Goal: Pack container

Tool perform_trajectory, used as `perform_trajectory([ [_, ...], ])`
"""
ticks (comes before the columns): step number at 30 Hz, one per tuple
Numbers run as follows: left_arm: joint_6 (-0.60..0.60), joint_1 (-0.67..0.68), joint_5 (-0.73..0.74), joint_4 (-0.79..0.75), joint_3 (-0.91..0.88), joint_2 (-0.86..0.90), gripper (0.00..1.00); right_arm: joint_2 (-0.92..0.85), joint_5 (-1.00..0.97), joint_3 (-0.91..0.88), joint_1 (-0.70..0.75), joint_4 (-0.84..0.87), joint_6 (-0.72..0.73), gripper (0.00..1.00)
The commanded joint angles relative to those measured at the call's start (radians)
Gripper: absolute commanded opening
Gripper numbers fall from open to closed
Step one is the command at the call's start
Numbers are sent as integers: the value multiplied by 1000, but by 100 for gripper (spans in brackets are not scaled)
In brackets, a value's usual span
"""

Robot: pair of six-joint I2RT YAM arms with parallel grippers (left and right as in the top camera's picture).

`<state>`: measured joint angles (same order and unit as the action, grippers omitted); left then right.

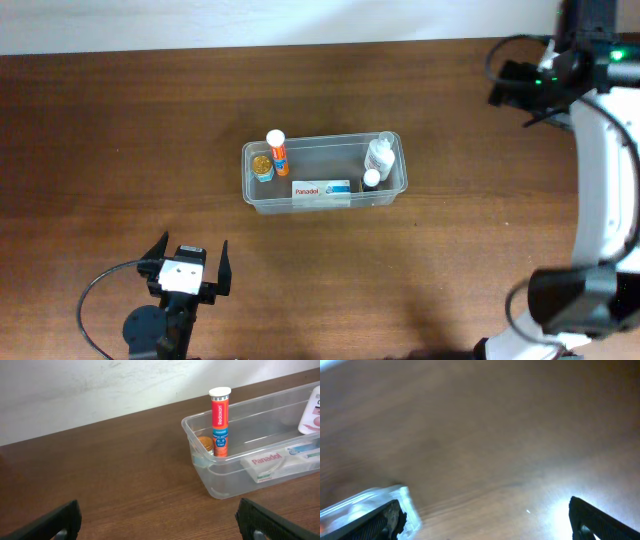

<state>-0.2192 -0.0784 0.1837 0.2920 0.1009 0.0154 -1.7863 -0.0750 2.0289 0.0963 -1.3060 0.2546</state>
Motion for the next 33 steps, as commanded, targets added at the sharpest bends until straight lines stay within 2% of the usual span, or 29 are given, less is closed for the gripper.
perform_trajectory([
  [1, 6, -5, -4, -1, -10, -10, 99, 132, -87, 2, -99, 62, -19, 98],
  [4, 6, -5, -4, -1, -10, -10, 100, 240, -91, -74, -167, 217, -42, 98],
  [9, 6, -5, -4, -1, -10, -10, 99, 458, -64, -333, -223, 570, -42, 98],
  [12, 5, -5, -4, -1, -10, -10, 99, 616, 5, -562, -219, 812, -49, 98],
  [17, 6, -5, -4, -1, -10, -10, 99, 895, 121, -956, -219, 1143, -204, 98],
  [23, 6, -5, -4, -1, -10, -10, 99, 1246, 135, -1344, -219, 1269, -207, 98],
  [33, 6, -5, -4, -1, -10, -10, 99, 1681, 143, -1793, -216, 1349, -207, 98],
])
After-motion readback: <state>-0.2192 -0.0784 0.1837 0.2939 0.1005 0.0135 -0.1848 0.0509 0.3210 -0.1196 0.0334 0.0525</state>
